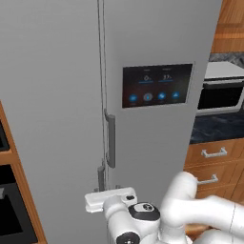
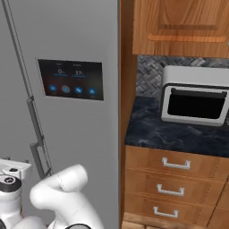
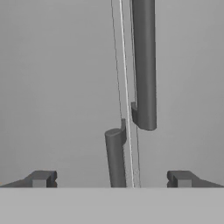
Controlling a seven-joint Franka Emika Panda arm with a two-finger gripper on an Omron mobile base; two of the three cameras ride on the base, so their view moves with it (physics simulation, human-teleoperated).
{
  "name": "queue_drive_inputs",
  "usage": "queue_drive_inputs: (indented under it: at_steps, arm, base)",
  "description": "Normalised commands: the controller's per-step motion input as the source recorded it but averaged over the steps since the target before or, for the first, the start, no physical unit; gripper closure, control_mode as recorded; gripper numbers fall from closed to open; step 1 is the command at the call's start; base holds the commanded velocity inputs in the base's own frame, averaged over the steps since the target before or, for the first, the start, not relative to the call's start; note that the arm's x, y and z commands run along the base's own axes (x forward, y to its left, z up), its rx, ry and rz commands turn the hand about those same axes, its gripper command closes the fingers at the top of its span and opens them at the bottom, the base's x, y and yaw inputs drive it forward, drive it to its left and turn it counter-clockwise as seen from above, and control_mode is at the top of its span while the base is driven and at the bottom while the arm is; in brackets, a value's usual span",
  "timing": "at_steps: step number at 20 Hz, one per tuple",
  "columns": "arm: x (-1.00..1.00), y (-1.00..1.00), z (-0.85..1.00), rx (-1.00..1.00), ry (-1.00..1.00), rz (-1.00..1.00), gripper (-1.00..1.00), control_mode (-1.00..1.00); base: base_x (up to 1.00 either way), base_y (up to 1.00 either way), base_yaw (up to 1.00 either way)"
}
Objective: Open the freezer door, pick up the ice cube tray from the freezer, and place it on the dining counter.
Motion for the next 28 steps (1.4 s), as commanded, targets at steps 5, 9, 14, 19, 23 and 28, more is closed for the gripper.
queue_drive_inputs:
  at_steps: [5,9,14,19,23,28]
  arm:
    - [0.5,-0.18,0.0,0.0,0.0,0.0,-1.0,-1.0]
    - [0.48,-0.27,0.0,0.0,0.0,0.0,-1.0,-1.0]
    - [0.43,-0.15,-0.14,0.0,0.0,0.0,-1.0,-1.0]
    - [0.37,-0.03,-0.39,0.0,0.0,0.0,-1.0,-1.0]
    - [0.29,-0.06,-0.46,0.0,0.0,0.0,-1.0,-1.0]
    - [0.37,-0.01,-0.42,0.0,0.0,0.0,-1.0,-1.0]
  base:
    - [0.0,0.0,0.0]
    - [0.0,0.0,0.0]
    - [0.0,0.0,0.0]
    - [0.0,0.0,0.0]
    - [0.0,0.0,0.0]
    - [0.0,0.0,0.0]
